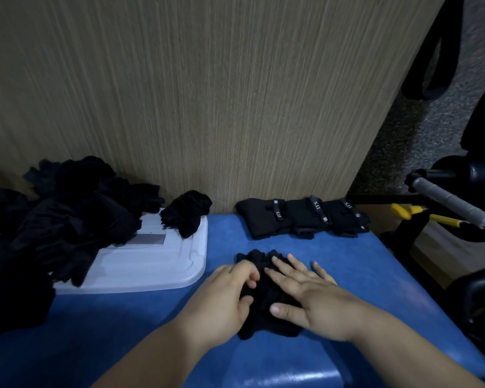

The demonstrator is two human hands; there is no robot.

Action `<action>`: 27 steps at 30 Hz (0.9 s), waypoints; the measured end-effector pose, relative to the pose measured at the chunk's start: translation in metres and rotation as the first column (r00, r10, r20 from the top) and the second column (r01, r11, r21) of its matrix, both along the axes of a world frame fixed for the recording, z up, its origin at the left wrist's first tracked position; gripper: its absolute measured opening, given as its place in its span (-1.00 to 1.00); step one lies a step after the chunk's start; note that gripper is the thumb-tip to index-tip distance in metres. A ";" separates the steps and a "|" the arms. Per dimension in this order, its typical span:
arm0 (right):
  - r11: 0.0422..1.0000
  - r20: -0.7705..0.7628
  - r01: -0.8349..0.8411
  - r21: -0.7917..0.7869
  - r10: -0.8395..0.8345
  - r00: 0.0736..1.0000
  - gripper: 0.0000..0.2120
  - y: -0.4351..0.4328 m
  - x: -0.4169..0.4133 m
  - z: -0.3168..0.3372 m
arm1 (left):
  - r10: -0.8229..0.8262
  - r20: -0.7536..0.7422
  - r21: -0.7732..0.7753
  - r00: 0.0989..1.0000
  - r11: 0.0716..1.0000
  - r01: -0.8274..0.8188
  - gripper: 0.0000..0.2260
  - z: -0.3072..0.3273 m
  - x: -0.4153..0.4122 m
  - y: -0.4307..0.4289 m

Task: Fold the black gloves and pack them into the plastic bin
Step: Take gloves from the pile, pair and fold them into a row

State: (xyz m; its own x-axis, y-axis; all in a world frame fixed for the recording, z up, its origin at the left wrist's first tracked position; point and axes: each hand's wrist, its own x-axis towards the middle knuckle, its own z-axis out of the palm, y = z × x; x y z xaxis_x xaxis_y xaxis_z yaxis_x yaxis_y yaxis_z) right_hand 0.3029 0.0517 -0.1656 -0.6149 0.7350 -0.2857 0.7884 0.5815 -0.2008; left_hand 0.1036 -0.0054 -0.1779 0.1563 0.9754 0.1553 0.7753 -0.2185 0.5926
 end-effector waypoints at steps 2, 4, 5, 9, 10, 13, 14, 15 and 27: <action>0.999 -0.034 0.011 0.033 -0.010 0.999 -0.06 0.002 0.003 0.001 | -0.039 -0.063 -0.003 0.997 0.999 0.039 -0.78 -0.001 -0.003 0.001; 0.996 -0.110 0.033 0.077 -0.024 0.994 -0.07 0.003 0.005 0.003 | -0.082 -0.118 0.004 0.990 0.997 0.083 -0.75 -0.003 -0.006 0.002; 0.994 -0.153 0.048 0.095 -0.033 0.988 -0.09 0.001 0.005 0.005 | -0.098 -0.140 0.001 0.985 0.995 0.100 -0.73 -0.004 -0.006 0.002; 0.943 -0.278 0.267 0.199 -0.207 0.938 -0.47 -0.009 -0.005 0.005 | -0.140 -0.210 -0.047 0.968 0.990 0.133 -0.66 -0.010 -0.005 0.003; 0.910 -0.293 0.365 0.198 -0.300 0.908 -0.53 -0.012 -0.008 0.006 | -0.145 -0.232 -0.069 0.962 0.989 0.132 -0.64 -0.010 -0.004 0.003; 0.869 -0.235 0.492 0.049 -0.469 0.852 -0.50 -0.017 -0.013 0.010 | -0.165 -0.289 -0.109 0.943 0.984 0.139 -0.60 -0.012 -0.002 0.002; 0.873 -0.231 0.487 0.013 -0.472 0.851 -0.48 -0.018 -0.014 0.009 | -0.168 -0.297 -0.115 0.940 0.984 0.139 -0.59 -0.012 -0.002 0.002; 0.878 -0.252 0.479 -0.011 -0.466 0.848 -0.47 -0.019 -0.014 0.008 | -0.169 -0.301 -0.118 0.939 0.983 0.139 -0.59 -0.012 -0.002 0.002; 0.872 -0.363 0.478 -0.106 -0.482 0.798 -0.75 -0.012 0.005 0.008 | -0.192 -0.328 -0.129 0.925 0.979 0.157 -0.54 -0.009 0.017 -0.001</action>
